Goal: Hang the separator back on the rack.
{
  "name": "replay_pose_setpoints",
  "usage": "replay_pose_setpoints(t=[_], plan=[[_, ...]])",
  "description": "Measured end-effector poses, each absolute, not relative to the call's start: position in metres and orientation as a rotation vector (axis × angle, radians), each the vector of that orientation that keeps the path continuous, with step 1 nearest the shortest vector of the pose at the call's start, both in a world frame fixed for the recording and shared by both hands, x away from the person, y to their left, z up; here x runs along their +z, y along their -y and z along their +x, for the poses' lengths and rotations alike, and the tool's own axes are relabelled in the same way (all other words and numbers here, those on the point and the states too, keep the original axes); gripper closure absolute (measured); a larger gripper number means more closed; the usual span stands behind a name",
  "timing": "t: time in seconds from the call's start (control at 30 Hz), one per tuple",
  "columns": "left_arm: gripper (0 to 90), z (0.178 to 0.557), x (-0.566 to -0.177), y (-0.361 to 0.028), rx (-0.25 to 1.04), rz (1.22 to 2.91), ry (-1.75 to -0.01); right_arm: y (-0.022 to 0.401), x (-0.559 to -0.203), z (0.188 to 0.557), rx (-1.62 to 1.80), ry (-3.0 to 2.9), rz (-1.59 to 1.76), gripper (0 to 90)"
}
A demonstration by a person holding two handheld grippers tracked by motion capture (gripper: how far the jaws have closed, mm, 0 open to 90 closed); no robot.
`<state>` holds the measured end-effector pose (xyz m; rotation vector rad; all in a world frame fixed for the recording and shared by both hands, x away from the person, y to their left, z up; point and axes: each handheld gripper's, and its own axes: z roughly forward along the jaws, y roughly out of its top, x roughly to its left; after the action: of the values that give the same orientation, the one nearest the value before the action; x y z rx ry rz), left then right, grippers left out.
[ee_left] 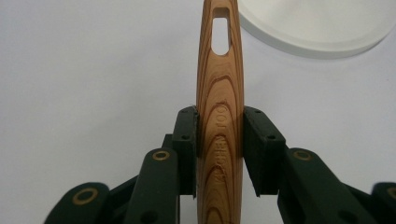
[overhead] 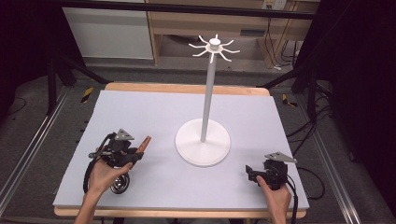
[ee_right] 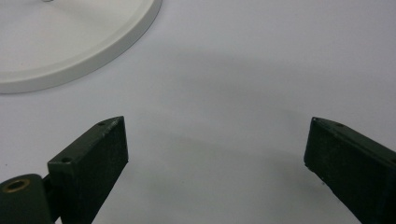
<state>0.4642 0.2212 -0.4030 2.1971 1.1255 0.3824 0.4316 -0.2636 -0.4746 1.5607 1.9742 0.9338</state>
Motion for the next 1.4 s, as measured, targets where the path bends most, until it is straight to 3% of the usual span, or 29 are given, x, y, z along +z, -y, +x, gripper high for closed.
replay_pose_setpoints(t=[0.73, 1.4], plan=[[67.5, 0.438, -0.367, -0.224, 0.524, 1.899, -1.005, 0.263, -0.473, 0.431, 0.965, -1.956, 1.537, 6.7], [67.4, 0.439, -0.346, -0.219, 0.544, 1.821, -0.939, 0.262, -0.473, 0.431, 0.991, -1.938, 1.522, 6.7]])
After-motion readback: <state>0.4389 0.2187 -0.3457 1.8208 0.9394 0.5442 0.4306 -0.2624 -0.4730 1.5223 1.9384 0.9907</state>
